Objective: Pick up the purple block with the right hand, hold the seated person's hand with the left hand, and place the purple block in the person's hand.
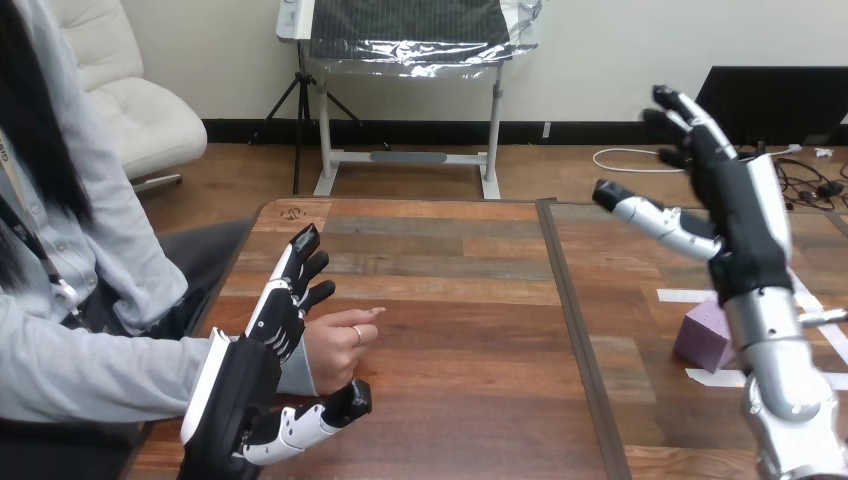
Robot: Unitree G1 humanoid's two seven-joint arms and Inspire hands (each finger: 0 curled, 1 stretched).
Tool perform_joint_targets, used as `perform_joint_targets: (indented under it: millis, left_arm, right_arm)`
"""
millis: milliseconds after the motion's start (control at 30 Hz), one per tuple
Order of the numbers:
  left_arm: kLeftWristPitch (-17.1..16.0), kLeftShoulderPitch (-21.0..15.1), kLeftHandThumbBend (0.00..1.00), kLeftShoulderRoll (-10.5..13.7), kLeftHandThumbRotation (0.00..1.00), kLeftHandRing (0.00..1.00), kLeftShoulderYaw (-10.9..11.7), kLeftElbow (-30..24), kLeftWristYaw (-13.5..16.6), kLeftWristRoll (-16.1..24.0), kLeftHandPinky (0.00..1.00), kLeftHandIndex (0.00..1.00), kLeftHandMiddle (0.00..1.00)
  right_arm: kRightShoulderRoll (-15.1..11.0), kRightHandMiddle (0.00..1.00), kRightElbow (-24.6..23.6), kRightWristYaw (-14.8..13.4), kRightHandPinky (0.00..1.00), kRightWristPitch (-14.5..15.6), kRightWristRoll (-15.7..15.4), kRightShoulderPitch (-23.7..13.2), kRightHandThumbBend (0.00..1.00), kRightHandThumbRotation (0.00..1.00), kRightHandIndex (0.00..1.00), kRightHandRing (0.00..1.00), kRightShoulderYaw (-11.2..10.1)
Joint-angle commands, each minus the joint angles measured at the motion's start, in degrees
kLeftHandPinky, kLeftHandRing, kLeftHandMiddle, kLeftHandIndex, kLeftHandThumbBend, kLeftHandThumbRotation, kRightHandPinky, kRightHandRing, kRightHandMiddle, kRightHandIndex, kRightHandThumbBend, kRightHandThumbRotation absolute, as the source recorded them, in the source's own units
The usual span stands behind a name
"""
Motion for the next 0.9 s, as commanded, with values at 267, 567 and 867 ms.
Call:
perform_joint_targets:
  millis: [267,567,867]
  left_arm:
    - [-0.82,-1.7,1.0,-0.8,0.6,0.95,0.22,-3.21,-0.98,-1.23,0.88,0.96,0.98]
    - [-1.03,-1.46,1.0,-1.09,0.6,0.95,0.5,-3.56,-0.94,-0.76,0.87,0.97,0.98]
    - [-1.87,-1.45,1.0,-1.29,0.61,0.94,0.54,-3.5,-0.9,-0.58,0.87,0.97,0.98]
  right_arm:
    - [-4.32,0.85,-3.02,-3.61,0.83,8.16,-3.96,-7.62,1.0,0.39,0.87,0.85,0.88]
    - [-6.67,0.84,0.25,-5.69,0.77,13.2,-7.18,-10.81,1.0,0.37,0.85,0.82,2.01]
    - [-8.36,0.82,4.57,-5.85,0.57,18.77,-8.69,-14.16,1.0,0.35,0.83,0.65,3.04]
